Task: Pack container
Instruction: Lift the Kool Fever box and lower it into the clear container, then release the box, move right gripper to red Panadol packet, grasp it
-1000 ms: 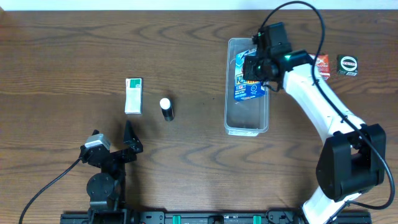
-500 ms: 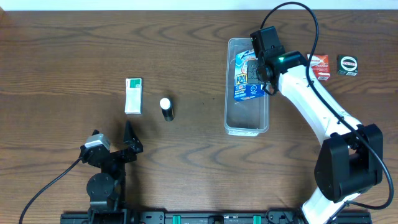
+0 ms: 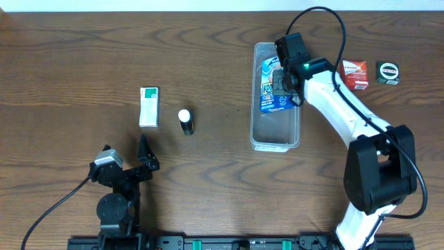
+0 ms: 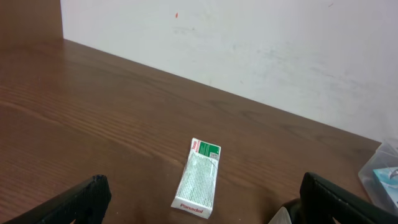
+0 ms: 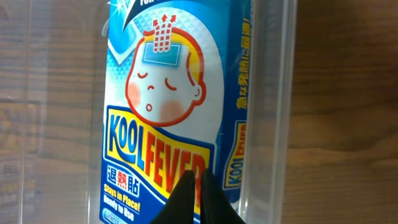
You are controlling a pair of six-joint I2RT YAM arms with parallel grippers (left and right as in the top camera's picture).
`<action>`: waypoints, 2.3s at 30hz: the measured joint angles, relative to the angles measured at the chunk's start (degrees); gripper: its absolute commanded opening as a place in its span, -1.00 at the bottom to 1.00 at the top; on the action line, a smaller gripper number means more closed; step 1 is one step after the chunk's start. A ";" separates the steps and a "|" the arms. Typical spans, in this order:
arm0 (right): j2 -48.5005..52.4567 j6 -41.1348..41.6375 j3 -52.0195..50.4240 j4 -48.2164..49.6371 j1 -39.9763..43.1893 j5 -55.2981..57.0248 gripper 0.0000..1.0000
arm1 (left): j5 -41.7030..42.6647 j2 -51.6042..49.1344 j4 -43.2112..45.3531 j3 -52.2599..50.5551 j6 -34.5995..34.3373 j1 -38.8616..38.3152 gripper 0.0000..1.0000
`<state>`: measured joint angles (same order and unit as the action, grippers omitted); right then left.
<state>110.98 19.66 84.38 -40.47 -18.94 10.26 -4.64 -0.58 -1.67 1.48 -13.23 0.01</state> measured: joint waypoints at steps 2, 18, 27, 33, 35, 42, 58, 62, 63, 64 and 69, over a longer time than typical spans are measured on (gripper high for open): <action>0.13 0.00 0.00 -0.04 0.00 -0.15 -0.92 | 0.00 0.00 0.00 0.00 0.00 0.00 0.96; 2.43 -1.70 0.50 -4.15 0.00 1.95 -0.80 | 0.00 0.00 0.00 0.00 0.00 0.00 0.96; -2.01 -4.44 15.78 -11.28 0.61 -3.41 0.27 | 0.00 -0.02 0.00 0.00 0.02 0.00 0.96; -10.73 -9.01 23.30 -16.11 6.40 -3.74 0.64 | 0.00 -0.02 0.00 0.00 0.00 0.00 0.96; -12.15 -11.26 23.85 -17.97 9.68 -3.28 0.65 | 0.00 -0.02 0.00 0.00 0.00 -0.02 0.96; -8.66 -20.22 21.49 -19.89 22.58 -5.03 0.87 | 0.00 -0.04 0.00 0.00 0.00 0.00 0.96; 8.94 -31.45 20.06 -12.68 29.03 -8.11 0.98 | 0.00 -0.04 0.00 0.00 0.00 0.00 0.96; 12.02 -32.04 20.06 -10.38 29.97 -8.41 0.98 | 0.00 -0.04 0.00 0.00 0.00 0.00 0.96; 12.57 -32.09 20.06 -9.97 30.21 -8.46 0.99 | 0.00 -0.07 0.00 0.00 0.00 0.00 0.96; 13.29 -32.20 20.06 -9.49 30.45 -8.59 0.98 | 0.00 -0.07 0.00 0.00 0.00 0.00 0.96; 15.67 -32.26 20.04 -8.07 31.47 -10.10 0.99 | 0.00 -0.07 0.00 0.00 0.00 0.00 0.96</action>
<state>126.65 -12.60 104.42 -48.53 12.53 0.16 -4.64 -0.64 -1.67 1.48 -13.23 0.01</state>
